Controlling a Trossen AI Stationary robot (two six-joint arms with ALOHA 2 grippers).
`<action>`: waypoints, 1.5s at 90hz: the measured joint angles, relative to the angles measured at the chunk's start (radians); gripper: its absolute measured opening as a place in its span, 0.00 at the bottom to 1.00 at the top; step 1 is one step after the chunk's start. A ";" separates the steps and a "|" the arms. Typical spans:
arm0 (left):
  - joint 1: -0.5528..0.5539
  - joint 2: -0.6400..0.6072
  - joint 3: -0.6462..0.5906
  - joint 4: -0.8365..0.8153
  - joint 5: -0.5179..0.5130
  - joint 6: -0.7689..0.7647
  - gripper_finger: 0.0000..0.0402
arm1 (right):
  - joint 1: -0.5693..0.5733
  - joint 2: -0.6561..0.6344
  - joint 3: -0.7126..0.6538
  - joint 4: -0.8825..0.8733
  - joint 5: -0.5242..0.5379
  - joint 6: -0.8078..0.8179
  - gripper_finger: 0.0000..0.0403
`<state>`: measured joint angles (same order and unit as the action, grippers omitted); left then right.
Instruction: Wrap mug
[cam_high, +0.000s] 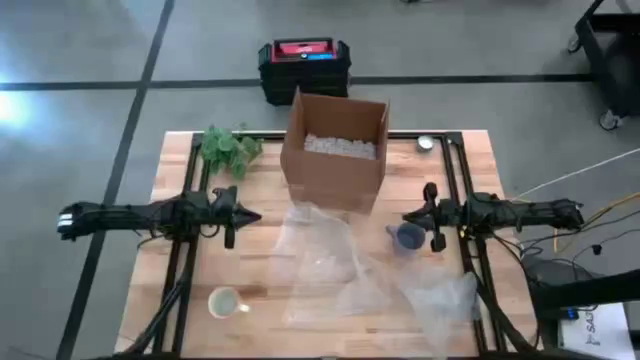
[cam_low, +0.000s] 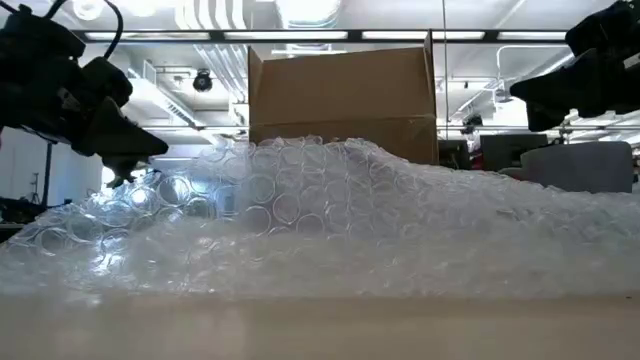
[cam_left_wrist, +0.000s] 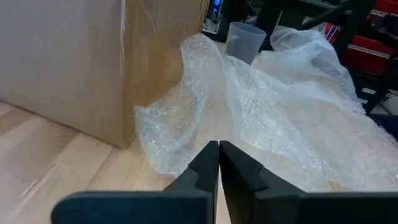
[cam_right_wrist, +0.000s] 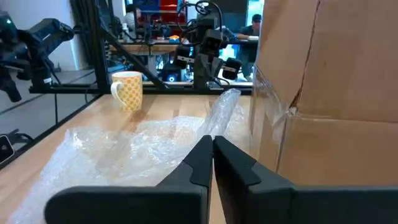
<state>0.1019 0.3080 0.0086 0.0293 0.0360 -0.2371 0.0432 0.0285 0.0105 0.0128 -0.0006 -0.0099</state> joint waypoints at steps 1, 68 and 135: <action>0.000 0.000 0.000 0.000 0.000 0.000 0.00 | 0.000 0.000 0.000 0.000 0.000 0.000 0.00; 0.000 0.000 0.000 0.000 0.000 0.000 0.00 | 0.000 0.000 0.000 0.000 0.000 0.000 0.00; -0.001 0.000 0.000 0.038 -0.051 0.009 0.00 | -0.001 0.001 0.000 0.091 0.004 0.368 0.00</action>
<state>0.1005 0.3081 0.0089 0.0670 -0.0152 -0.2281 0.0422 0.0292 0.0101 0.1038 0.0038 0.3579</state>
